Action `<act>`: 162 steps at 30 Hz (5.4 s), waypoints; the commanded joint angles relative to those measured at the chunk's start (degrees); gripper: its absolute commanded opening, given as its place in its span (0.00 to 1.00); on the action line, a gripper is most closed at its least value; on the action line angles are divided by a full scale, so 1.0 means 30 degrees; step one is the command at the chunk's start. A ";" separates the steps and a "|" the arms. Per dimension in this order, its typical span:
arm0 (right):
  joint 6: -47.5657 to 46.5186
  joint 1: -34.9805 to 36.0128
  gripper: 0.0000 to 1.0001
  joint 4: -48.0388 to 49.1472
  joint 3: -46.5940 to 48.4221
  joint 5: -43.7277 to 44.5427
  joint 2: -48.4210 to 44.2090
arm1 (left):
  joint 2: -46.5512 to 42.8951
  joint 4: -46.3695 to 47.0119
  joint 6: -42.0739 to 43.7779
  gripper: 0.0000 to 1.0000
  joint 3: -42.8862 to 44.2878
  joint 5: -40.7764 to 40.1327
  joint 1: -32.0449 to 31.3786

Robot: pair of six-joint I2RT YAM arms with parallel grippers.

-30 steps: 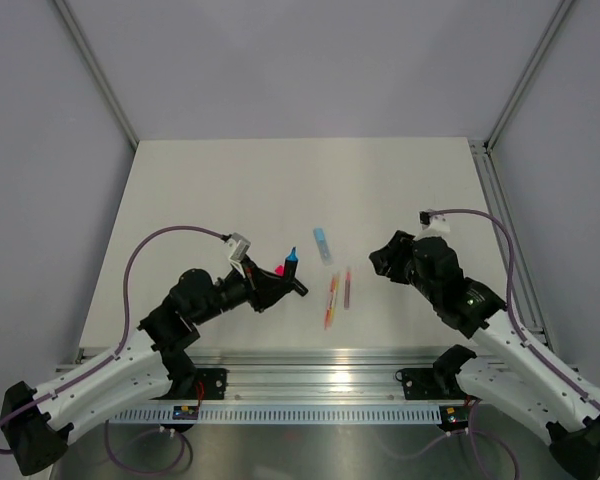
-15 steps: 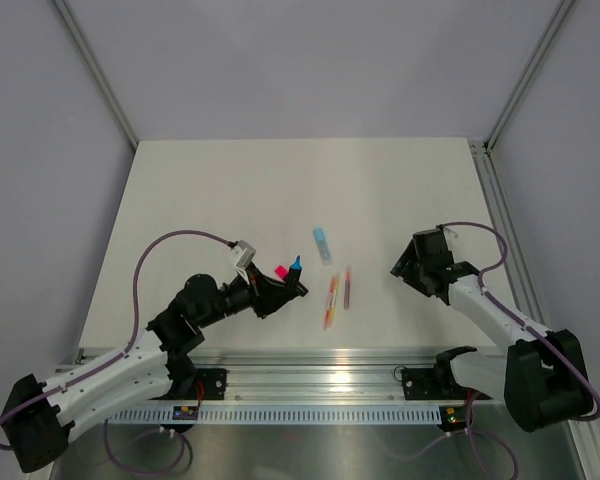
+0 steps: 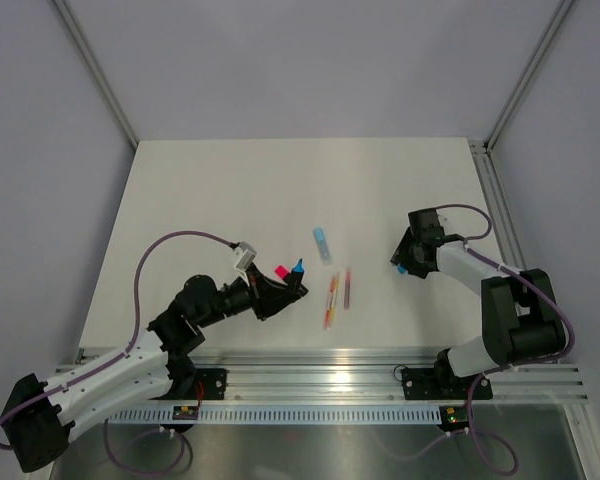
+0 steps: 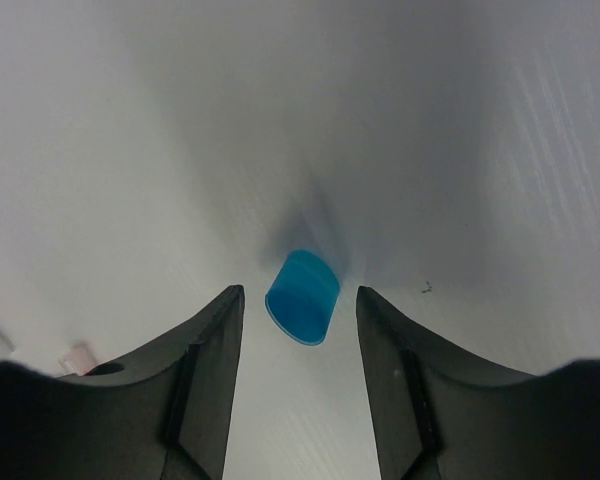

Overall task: Insert the pens into the pen caps
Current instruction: Move the pen cap to the center of the board, then insert the pen cap onto the pen.

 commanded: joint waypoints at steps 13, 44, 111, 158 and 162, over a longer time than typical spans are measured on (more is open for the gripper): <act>-0.1713 -0.0101 0.43 -0.1304 0.2795 -0.0453 0.2136 | 0.0432 0.1918 -0.0055 0.00 0.0034 0.0620 -0.0022; -0.4112 0.4555 0.15 -0.4286 0.7038 -0.2242 0.5121 | 0.0900 0.2182 -0.0055 0.00 -0.0024 0.0562 -0.0022; -0.0277 0.5877 0.60 -0.1187 0.2445 0.0804 0.2371 | 0.1779 0.2650 -0.0201 0.00 -0.0054 0.0796 -0.0022; -0.0805 0.5700 0.40 -0.3618 0.5755 0.4556 0.4597 | 0.2101 0.3119 -0.0465 0.00 -0.0112 0.1236 -0.0022; -0.0834 0.5700 0.39 -0.3707 0.5696 0.4498 0.4421 | 0.2102 0.3119 -0.0494 0.00 -0.0112 0.1265 -0.0022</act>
